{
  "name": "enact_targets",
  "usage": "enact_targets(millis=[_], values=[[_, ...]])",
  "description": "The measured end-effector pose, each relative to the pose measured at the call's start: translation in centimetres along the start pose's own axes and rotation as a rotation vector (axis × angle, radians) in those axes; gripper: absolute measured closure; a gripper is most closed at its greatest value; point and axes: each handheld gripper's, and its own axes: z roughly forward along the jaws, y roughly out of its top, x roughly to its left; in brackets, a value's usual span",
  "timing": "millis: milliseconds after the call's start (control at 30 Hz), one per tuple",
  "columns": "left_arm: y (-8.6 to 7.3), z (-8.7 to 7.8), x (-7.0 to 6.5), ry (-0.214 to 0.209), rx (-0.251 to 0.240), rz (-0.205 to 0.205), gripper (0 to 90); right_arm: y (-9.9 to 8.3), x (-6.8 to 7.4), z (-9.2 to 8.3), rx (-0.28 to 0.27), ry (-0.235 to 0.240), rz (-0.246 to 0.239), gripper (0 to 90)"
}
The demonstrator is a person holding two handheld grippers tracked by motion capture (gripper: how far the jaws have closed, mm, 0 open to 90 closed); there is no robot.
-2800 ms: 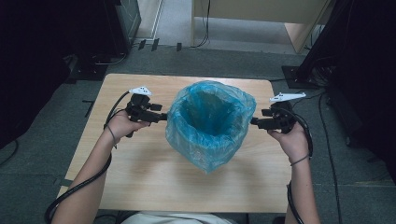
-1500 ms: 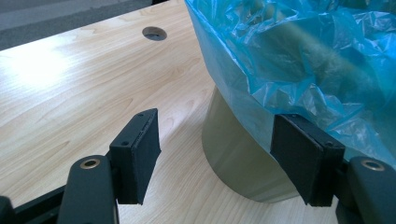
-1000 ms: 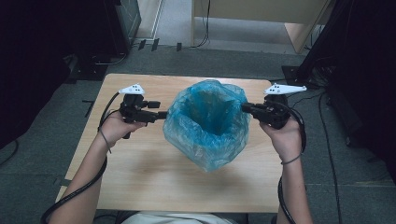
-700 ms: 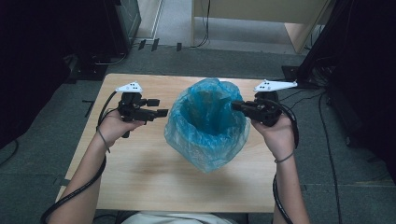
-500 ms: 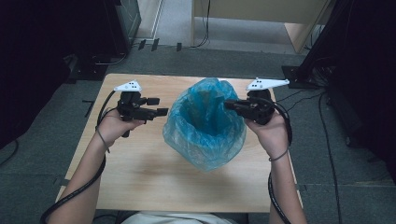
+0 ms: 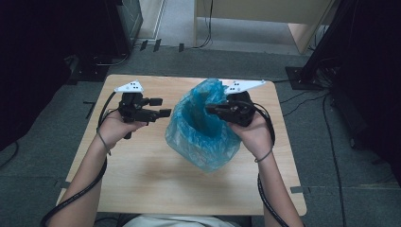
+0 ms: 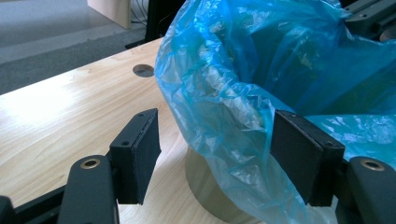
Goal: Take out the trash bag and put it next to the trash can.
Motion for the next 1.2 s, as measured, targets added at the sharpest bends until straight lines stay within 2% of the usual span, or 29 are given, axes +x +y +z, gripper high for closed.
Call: enact_targets(millis=[433,700,933,1200], values=[[-0.2,-0.4,0.7,0.018,-0.005,-0.017,32.3,0.7,1.7,3.0,0.013,0.024,-0.015,88.0],[-0.4,-0.7,1.0,0.027,-0.006,-0.026,32.3,1.3,3.1,4.5,0.028,0.047,-0.046,87.9],[-0.5,-0.7,1.4,0.034,-0.002,-0.031,32.3,1.4,3.5,5.6,0.048,0.061,-0.057,87.9],[-0.6,-1.0,1.7,0.042,-0.008,-0.042,32.3,2.6,4.0,7.2,0.079,0.081,-0.078,87.9]])
